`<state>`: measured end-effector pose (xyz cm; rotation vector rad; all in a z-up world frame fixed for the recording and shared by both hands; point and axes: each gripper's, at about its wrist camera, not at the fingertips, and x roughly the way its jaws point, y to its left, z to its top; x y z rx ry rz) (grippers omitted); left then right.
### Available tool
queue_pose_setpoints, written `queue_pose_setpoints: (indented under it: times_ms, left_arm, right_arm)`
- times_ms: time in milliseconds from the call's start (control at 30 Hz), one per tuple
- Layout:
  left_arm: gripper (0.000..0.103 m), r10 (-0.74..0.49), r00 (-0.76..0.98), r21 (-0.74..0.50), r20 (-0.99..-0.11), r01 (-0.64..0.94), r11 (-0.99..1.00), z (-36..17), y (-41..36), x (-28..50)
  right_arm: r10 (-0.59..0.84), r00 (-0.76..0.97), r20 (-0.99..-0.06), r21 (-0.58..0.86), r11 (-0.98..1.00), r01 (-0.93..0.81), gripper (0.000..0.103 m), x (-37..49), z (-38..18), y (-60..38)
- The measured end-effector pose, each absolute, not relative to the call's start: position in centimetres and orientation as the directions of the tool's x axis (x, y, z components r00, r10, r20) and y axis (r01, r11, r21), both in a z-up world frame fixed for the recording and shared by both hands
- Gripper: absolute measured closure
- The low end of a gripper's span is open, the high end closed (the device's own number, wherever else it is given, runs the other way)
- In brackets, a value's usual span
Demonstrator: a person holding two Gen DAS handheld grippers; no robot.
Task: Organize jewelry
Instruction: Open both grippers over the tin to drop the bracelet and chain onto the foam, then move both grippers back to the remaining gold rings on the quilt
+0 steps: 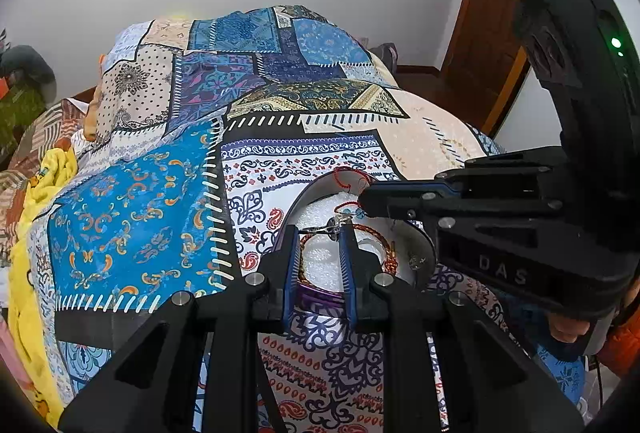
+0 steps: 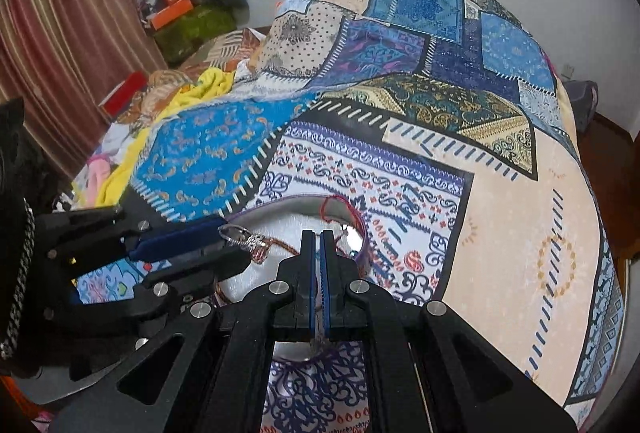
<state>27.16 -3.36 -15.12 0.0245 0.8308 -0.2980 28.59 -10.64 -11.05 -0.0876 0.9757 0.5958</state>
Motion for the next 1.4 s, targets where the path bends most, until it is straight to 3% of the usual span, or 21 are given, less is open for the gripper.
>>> queue_pose_setpoints:
  times_ms: [333, 600, 667, 800, 900, 967, 1400]
  left_arm:
    - [0.084, -0.23, 0.665, -0.08, -0.71, 0.248, 0.965, -14.0, -2.9, 26.2]
    - [0.084, -0.164, 0.706, -0.04, -0.688, 0.19, 0.981, -12.5, -1.2, 24.4]
    - [0.084, -0.153, 0.709, -0.045, -0.689, 0.168, 0.985, -12.1, -0.5, 23.8]
    - [0.082, -0.126, 0.722, -0.038, -0.681, 0.137, 0.99, -11.5, 0.5, 22.5]
    - [0.072, -0.1, 0.732, -0.025, -0.674, 0.112, 0.993, -11.1, 1.1, 21.2]
    - [0.058, -0.082, 0.737, -0.018, -0.671, 0.095, 0.995, -10.9, 1.4, 20.5]
    - [0.053, -0.07, 0.721, 0.004, -0.689, 0.1, 0.995, -11.3, 1.5, 16.1]
  right_arm:
    - [0.383, 0.476, -0.791, 0.07, 0.831, -0.552, 0.101, 26.6, -10.4, -9.6]
    - [0.383, 0.475, -0.792, 0.072, 0.832, -0.55, 0.098, 25.5, -9.6, -9.3]
    - [0.378, 0.492, -0.784, 0.062, 0.836, -0.545, 0.093, 25.0, -9.2, -9.3]
    - [0.382, 0.523, -0.762, 0.059, 0.845, -0.531, 0.064, 23.8, -8.5, -9.4]
    - [0.381, 0.535, -0.754, 0.054, 0.848, -0.527, 0.062, 22.9, -8.1, -9.4]
    - [0.38, 0.54, -0.751, 0.053, 0.85, -0.524, 0.062, 22.3, -7.7, -9.5]
    - [0.4, 0.499, -0.769, 0.088, 0.839, -0.537, 0.062, 19.2, -8.6, -9.8]
